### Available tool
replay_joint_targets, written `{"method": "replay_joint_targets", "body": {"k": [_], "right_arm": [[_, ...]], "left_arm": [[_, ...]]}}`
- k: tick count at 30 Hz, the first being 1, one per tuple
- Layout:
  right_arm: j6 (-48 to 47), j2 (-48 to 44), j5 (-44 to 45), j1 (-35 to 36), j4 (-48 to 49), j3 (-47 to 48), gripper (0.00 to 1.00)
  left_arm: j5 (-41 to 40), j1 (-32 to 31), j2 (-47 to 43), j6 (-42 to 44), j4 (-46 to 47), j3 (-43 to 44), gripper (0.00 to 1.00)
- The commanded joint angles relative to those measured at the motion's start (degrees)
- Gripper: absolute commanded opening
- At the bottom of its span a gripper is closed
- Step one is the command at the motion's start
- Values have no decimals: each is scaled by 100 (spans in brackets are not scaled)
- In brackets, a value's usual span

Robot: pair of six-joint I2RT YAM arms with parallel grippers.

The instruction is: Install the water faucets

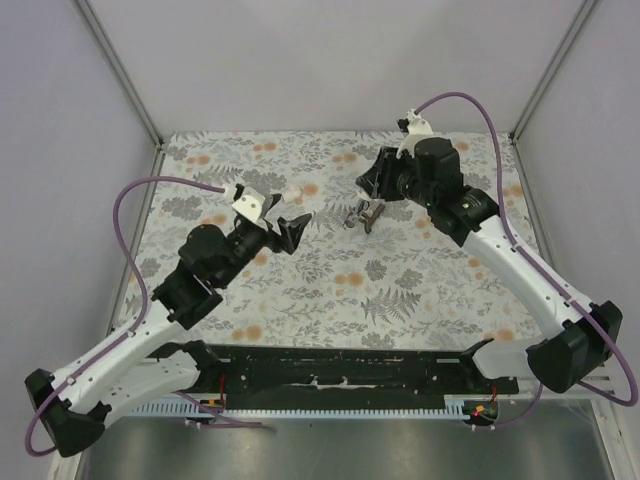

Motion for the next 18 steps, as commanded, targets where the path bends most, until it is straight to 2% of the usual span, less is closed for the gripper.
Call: {"method": "replay_joint_targets", "body": {"k": [1, 3, 5, 10, 18], "right_arm": [[-908, -507, -1382, -22, 1049, 133, 0], [-1077, -464, -1725, -57, 953, 265, 0], [-1077, -359, -2138, -101, 672, 502, 0], [-849, -183, -3385, -101, 715, 731, 0], [-594, 20, -5557, -110, 2014, 608, 0]], "left_arm": [[2751, 933, 9, -581, -354, -56, 80], [3498, 1303, 122, -757, -345, 5, 80], [3912, 1593, 254, -942, -249, 85, 80], [4686, 1823, 588, -1022, -64, 348, 80], [6101, 1990, 1063, -1311, 594, 612, 80]]}}
